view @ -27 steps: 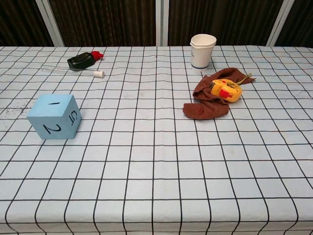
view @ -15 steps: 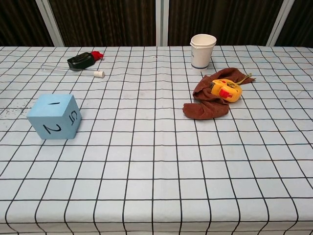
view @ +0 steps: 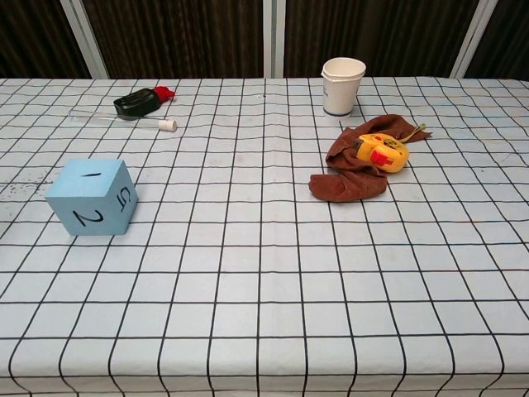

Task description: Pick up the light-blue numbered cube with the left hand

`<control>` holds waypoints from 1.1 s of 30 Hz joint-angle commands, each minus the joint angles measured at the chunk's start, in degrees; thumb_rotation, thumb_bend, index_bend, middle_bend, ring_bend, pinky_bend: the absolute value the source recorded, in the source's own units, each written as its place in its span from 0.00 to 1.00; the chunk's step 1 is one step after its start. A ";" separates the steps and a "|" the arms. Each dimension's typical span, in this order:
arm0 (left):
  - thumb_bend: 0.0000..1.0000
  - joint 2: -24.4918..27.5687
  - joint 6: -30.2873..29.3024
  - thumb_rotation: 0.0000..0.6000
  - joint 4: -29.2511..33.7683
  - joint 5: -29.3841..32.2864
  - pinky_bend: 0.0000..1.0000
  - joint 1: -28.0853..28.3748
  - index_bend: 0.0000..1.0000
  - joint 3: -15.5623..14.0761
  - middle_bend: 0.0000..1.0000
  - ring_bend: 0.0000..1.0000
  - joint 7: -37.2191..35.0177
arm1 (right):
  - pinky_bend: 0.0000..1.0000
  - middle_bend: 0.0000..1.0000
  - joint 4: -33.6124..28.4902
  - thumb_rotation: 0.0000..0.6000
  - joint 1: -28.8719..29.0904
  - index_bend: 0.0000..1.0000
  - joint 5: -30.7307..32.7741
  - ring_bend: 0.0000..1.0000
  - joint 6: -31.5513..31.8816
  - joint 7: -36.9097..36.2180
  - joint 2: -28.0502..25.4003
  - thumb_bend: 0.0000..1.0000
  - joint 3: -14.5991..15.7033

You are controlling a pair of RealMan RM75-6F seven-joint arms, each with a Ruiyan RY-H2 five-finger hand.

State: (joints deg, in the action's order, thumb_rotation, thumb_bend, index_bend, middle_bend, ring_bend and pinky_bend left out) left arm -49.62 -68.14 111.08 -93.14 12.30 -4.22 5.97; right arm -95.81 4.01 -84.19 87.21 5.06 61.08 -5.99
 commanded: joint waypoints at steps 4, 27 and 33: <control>0.47 2.91 7.44 1.00 5.66 -2.07 0.86 3.99 0.31 -2.38 0.84 0.88 4.98 | 0.00 0.00 0.33 1.00 -0.01 0.00 0.38 0.00 -0.24 -0.37 0.29 0.06 -0.09; 0.48 -8.16 19.33 1.00 11.39 13.78 0.86 14.95 0.23 2.96 0.83 0.88 28.89 | 0.00 0.00 3.15 1.00 -0.02 0.00 2.17 0.00 -0.30 -2.14 1.61 0.06 -1.10; 0.49 -12.89 17.72 1.00 10.56 21.86 0.86 17.43 0.23 3.64 0.83 0.88 39.12 | 0.00 0.00 3.80 1.00 -0.18 0.00 2.63 0.00 -0.34 -3.00 1.56 0.06 -1.27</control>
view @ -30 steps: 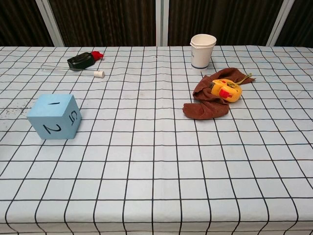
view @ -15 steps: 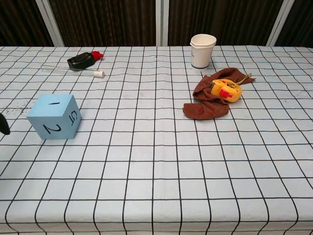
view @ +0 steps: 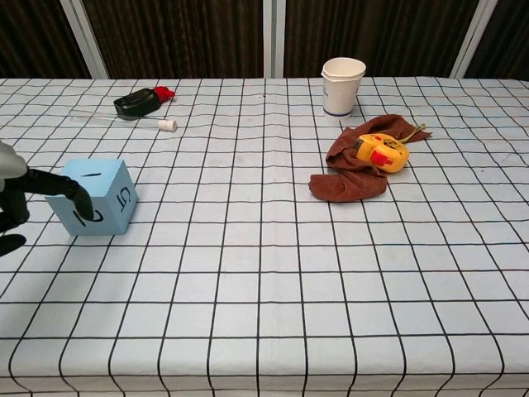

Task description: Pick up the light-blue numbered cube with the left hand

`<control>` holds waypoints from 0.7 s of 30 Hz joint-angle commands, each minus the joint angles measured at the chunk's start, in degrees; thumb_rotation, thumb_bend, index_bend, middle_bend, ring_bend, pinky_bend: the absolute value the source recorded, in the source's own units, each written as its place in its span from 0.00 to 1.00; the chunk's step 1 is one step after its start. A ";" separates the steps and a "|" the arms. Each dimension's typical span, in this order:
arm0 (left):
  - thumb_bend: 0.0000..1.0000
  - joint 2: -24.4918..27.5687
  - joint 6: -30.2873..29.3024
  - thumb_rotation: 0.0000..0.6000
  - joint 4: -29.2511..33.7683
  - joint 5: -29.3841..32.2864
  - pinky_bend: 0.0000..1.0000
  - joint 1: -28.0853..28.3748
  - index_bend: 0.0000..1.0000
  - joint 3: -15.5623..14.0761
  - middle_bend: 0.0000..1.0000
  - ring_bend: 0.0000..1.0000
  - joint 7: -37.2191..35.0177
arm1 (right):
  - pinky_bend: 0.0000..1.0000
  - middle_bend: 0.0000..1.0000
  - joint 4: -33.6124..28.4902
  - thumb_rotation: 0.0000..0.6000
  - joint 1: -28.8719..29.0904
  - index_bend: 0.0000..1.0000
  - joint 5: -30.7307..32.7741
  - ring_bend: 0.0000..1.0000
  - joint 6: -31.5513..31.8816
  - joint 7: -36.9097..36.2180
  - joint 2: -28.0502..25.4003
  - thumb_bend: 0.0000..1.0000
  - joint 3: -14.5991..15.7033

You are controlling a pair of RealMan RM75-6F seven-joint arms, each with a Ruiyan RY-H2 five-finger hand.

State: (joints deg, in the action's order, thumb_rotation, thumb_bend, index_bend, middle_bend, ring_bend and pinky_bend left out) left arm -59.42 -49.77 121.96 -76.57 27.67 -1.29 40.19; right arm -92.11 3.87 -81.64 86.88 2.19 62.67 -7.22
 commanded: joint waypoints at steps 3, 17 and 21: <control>0.50 -4.42 -0.95 1.00 -0.77 8.89 0.86 3.70 0.23 0.76 0.83 0.88 7.89 | 0.00 0.00 0.37 1.00 -0.08 0.00 0.24 0.00 -0.04 -0.51 -0.02 0.06 -0.12; 0.51 -8.60 -7.67 1.00 -1.76 19.85 0.86 8.89 0.23 -1.00 0.83 0.89 19.90 | 0.00 0.00 1.17 1.00 0.08 0.00 0.82 0.00 -0.63 -0.75 0.28 0.06 -0.32; 0.51 -8.91 -7.64 1.00 -2.30 20.54 0.86 10.21 0.23 -1.55 0.83 0.89 20.16 | 0.00 0.00 1.02 1.00 0.09 0.00 0.74 0.00 -0.58 -0.57 0.29 0.06 -0.32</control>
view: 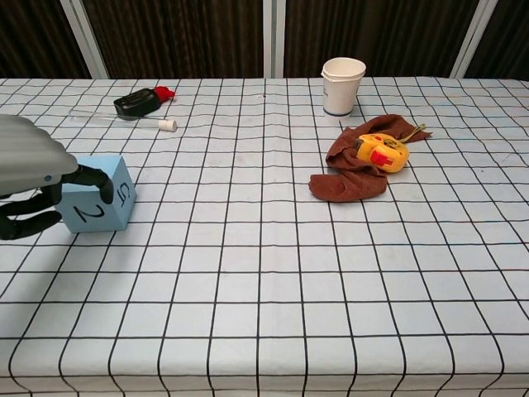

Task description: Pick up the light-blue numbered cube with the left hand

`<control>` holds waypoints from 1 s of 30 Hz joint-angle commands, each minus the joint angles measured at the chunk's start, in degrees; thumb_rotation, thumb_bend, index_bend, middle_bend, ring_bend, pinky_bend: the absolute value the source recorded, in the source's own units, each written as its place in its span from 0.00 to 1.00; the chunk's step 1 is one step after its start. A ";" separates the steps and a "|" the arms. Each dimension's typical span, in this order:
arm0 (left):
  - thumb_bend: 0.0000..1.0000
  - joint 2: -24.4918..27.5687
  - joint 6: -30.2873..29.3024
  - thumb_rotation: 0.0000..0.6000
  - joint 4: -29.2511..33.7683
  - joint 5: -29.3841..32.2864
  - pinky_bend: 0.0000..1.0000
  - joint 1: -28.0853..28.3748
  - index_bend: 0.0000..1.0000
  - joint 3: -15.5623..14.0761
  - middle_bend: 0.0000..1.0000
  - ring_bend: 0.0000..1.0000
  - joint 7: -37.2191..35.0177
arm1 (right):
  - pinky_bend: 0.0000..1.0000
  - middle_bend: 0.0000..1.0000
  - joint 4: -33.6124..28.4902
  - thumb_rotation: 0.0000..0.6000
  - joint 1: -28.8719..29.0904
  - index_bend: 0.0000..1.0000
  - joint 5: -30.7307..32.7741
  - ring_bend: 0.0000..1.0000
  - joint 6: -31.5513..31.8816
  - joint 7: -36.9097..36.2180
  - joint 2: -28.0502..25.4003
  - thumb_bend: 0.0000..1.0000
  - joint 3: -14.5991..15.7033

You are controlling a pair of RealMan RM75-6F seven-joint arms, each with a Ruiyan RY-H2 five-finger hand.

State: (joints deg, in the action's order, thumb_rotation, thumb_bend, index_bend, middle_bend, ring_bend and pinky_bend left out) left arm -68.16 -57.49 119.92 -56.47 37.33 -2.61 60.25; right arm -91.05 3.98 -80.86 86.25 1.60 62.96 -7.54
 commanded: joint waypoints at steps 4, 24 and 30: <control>0.51 -0.32 0.25 1.00 -0.77 1.80 0.86 2.23 0.23 0.04 0.83 0.89 -0.05 | 0.00 0.00 -0.09 1.00 -0.11 0.00 0.03 0.00 0.16 0.11 0.04 0.06 0.00; 0.54 -1.62 5.97 1.00 -8.81 14.56 0.87 14.83 0.23 3.13 0.83 0.89 -2.65 | 0.00 0.00 -0.32 1.00 -0.05 0.00 0.96 0.00 -0.60 0.79 -0.01 0.06 -0.07; 0.55 -2.51 8.04 1.00 -13.27 20.22 0.87 18.20 0.23 3.27 0.83 0.89 -4.66 | 0.00 0.00 -0.09 1.00 -0.03 0.00 0.83 0.00 -0.57 0.49 0.09 0.06 -0.07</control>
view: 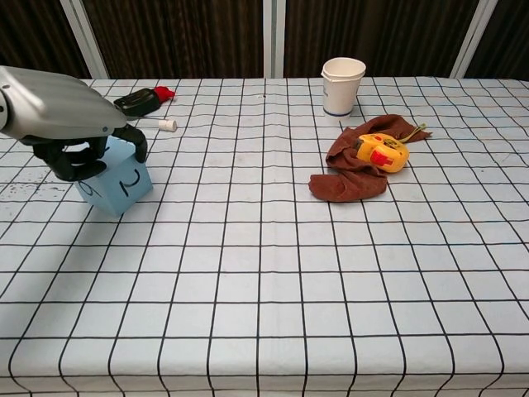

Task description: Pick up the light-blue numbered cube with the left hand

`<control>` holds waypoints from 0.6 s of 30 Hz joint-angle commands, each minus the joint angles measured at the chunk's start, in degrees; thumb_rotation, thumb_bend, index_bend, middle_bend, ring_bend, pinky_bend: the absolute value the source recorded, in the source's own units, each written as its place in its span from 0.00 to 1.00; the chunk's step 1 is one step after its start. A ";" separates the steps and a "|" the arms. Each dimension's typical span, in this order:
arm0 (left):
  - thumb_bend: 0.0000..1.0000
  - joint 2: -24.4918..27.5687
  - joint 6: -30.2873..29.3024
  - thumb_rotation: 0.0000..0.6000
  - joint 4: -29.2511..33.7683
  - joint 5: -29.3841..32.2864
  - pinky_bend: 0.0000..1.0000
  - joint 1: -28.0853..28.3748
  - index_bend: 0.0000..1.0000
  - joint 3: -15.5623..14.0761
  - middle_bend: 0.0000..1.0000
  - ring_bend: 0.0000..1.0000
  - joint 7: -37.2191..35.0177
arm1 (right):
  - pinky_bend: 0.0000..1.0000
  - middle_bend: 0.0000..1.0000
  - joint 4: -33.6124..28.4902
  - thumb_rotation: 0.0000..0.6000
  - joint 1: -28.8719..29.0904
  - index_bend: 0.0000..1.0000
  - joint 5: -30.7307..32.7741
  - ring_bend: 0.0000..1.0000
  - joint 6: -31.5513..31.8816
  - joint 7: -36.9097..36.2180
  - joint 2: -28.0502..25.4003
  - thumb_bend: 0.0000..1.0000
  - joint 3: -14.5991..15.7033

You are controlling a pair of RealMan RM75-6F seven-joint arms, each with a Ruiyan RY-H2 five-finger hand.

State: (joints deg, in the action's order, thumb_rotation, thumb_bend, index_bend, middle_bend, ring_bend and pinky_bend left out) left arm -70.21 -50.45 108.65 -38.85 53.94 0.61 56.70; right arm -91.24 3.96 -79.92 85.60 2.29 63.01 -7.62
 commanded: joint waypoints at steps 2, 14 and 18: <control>0.55 -0.31 1.21 1.00 -2.91 4.15 0.87 2.42 0.23 -0.40 0.83 0.89 -1.51 | 0.00 0.00 0.39 1.00 -0.05 0.00 -0.20 0.00 0.17 -0.57 0.09 0.06 -0.01; 0.57 0.85 2.24 1.00 -8.29 10.04 0.87 5.16 0.23 -2.49 0.83 0.89 -5.17 | 0.00 0.00 0.37 1.00 0.24 0.00 -0.11 0.00 -0.33 0.09 0.32 0.06 0.03; 0.57 1.47 2.88 1.00 -9.52 11.93 0.87 5.84 0.23 -3.66 0.83 0.89 -5.84 | 0.00 0.00 0.09 1.00 0.32 0.00 -0.14 0.00 -0.33 0.52 0.29 0.06 0.00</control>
State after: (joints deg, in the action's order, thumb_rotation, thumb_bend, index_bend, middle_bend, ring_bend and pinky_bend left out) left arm -68.98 -47.83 99.48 -27.33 59.53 -2.69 51.11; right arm -91.14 4.27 -80.05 85.27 2.80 63.30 -7.62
